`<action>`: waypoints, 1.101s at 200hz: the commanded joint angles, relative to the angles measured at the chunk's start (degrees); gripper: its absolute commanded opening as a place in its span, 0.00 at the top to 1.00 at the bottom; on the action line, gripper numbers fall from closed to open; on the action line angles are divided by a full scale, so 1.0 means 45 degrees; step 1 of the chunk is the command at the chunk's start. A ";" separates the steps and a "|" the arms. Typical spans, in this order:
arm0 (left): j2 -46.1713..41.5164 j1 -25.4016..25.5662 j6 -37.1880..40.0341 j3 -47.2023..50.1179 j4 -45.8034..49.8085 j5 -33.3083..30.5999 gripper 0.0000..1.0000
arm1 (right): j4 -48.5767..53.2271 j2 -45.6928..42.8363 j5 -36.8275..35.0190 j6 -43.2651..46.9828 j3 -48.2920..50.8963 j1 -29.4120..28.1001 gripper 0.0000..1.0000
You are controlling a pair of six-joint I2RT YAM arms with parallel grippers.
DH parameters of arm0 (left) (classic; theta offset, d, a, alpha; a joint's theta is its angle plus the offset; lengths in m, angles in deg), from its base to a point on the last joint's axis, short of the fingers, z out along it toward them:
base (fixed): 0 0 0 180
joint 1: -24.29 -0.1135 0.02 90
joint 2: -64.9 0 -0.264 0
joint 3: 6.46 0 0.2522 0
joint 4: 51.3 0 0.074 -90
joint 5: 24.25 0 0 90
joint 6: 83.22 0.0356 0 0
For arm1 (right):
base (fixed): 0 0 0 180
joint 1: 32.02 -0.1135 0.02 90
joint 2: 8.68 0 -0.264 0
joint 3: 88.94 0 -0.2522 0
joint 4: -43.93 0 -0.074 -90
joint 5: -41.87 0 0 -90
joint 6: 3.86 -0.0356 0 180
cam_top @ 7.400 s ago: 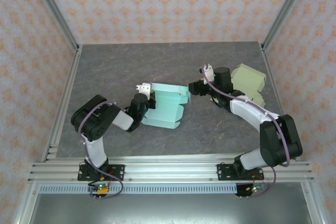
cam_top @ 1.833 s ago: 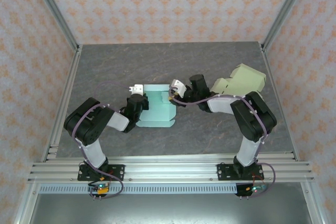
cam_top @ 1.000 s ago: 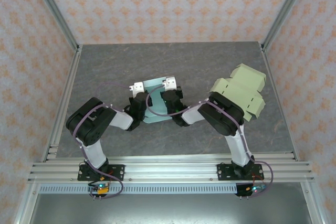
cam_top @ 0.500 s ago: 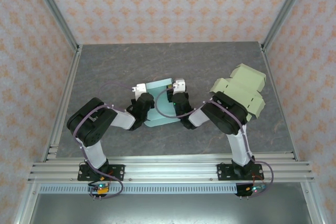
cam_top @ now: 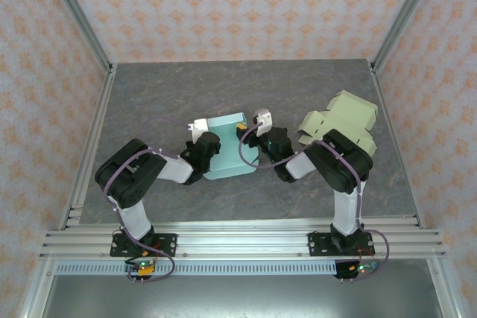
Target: Fold the paper box
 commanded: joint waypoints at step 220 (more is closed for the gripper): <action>-0.0741 0.0188 -0.0975 -0.0778 0.1617 -0.0198 1.00 | -0.0680 0.1534 -0.6406 0.2189 -0.2128 -0.1795 0.76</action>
